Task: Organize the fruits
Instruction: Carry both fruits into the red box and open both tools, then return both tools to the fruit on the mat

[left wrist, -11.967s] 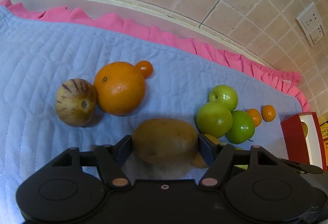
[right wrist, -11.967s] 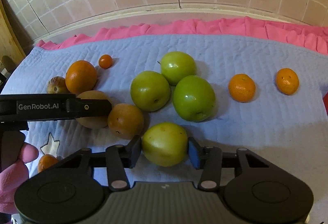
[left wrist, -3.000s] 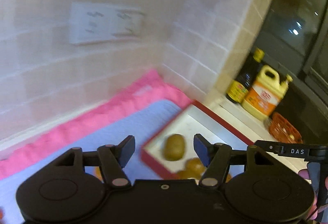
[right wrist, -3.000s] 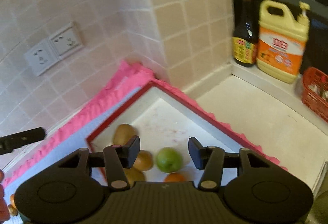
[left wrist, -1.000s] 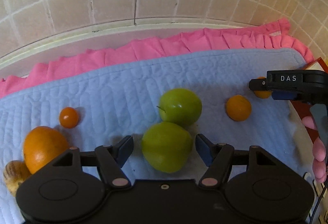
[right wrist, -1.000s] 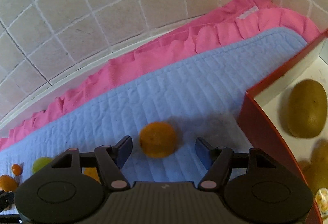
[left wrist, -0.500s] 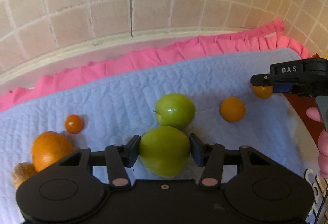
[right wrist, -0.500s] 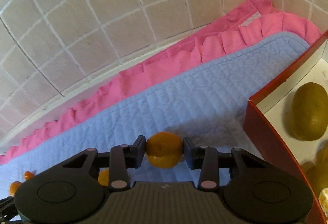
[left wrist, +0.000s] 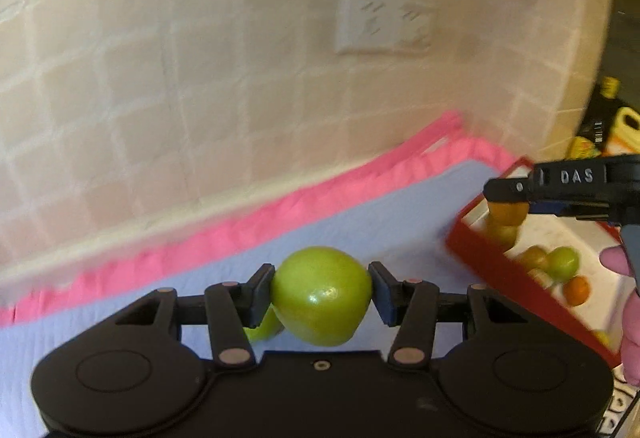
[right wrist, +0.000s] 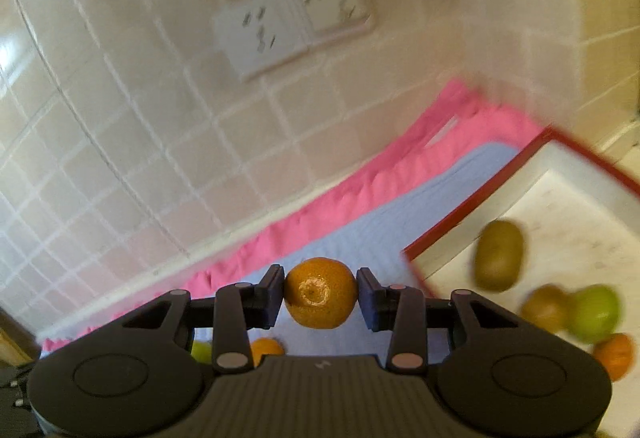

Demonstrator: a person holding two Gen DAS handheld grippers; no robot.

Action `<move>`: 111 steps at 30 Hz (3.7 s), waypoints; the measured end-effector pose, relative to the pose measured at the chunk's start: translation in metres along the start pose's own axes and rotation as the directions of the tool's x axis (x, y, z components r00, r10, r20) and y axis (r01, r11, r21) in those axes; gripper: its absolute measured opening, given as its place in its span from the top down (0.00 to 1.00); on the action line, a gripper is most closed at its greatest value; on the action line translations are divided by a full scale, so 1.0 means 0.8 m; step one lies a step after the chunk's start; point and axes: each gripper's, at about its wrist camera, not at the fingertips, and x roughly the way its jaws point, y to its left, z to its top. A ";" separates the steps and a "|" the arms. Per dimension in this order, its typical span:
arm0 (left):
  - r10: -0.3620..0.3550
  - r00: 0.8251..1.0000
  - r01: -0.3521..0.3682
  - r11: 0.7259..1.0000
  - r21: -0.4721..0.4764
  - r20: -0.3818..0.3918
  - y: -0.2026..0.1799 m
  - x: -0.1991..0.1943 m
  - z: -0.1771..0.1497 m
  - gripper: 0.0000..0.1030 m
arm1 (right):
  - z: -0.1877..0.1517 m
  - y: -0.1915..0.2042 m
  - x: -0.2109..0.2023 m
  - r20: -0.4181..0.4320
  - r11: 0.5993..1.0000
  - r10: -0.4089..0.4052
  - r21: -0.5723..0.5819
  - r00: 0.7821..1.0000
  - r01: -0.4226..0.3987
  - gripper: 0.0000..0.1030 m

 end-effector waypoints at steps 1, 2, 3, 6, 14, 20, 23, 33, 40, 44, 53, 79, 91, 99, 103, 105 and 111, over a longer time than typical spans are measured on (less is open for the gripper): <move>-0.016 1.000 0.016 1.000 0.016 0.014 -0.011 -0.002 0.008 0.41 | 0.004 -0.008 -0.014 0.022 1.000 -0.013 0.007 1.000 0.013 0.60; -0.037 0.999 0.036 0.999 0.029 0.024 -0.021 -0.002 0.016 0.41 | 0.008 -0.020 -0.028 0.044 0.999 -0.029 0.018 0.999 0.028 0.60; -0.060 0.998 0.058 0.998 0.037 0.032 -0.031 -0.002 0.023 0.41 | 0.011 -0.031 -0.041 0.061 0.999 -0.042 0.030 0.997 0.041 0.60; -0.127 0.991 0.124 0.990 0.063 0.042 -0.066 0.007 0.044 0.41 | 0.018 -0.070 -0.077 0.106 0.993 -0.104 0.074 0.989 0.097 0.60; -0.278 0.960 0.277 0.947 0.166 -0.013 -0.179 0.066 0.091 0.41 | 0.025 -0.198 -0.135 0.102 0.941 -0.298 0.201 0.949 0.274 0.60; -0.354 0.933 0.358 0.908 0.216 -0.060 -0.257 0.114 0.116 0.41 | 0.016 -0.251 -0.135 0.026 0.920 -0.352 0.193 0.936 0.340 0.60; -0.377 0.919 0.393 0.894 0.216 -0.113 -0.285 0.151 0.123 0.41 | 0.009 -0.253 -0.116 -0.027 0.928 -0.346 0.140 0.938 0.347 0.60; -0.392 0.861 0.451 0.883 0.129 -0.325 -0.341 0.282 0.103 0.41 | -0.013 -0.265 -0.033 -0.223 0.935 -0.346 -0.002 0.911 0.355 0.60; -0.363 0.856 0.443 0.883 0.158 -0.368 -0.352 0.308 0.087 0.41 | -0.026 -0.266 -0.013 -0.263 0.924 -0.380 -0.064 0.887 0.377 0.60; -0.343 0.864 0.424 0.890 0.166 -0.370 -0.351 0.313 0.086 0.41 | -0.028 -0.258 -0.006 -0.268 0.915 -0.403 -0.122 0.875 0.384 0.60; -0.334 0.851 0.420 0.896 0.146 -0.405 -0.351 0.320 0.078 0.40 | -0.034 -0.249 0.009 -0.304 0.909 -0.413 -0.192 0.859 0.369 0.60; -0.285 0.952 0.288 0.957 -0.019 0.113 -0.069 0.000 0.129 0.23 | 0.102 -0.179 -0.210 0.161 0.906 -0.395 -0.092 0.904 0.413 0.20; 0.187 0.937 -0.141 0.975 -0.170 0.296 0.102 -0.216 0.058 0.23 | 0.091 -0.019 -0.113 0.081 0.961 -0.090 -0.254 0.993 0.108 0.13; 0.418 0.876 -0.374 0.904 -0.207 0.242 0.147 -0.284 -0.005 0.21 | 0.060 0.089 -0.051 -0.045 0.948 0.091 -0.301 0.995 -0.100 0.11; 0.471 0.858 -0.430 0.877 -0.213 0.206 0.161 -0.299 -0.038 0.21 | 0.051 0.135 -0.024 -0.114 0.930 0.138 -0.327 0.984 -0.168 0.10; 0.477 0.860 -0.438 0.873 -0.216 0.184 0.168 -0.301 -0.054 0.21 | 0.045 0.155 -0.013 -0.146 0.919 0.153 -0.342 0.977 -0.195 0.10; 0.388 0.918 -0.374 0.915 -0.152 0.076 0.181 -0.261 -0.090 0.20 | 0.023 0.188 0.028 -0.225 0.906 0.138 -0.364 0.964 -0.215 0.10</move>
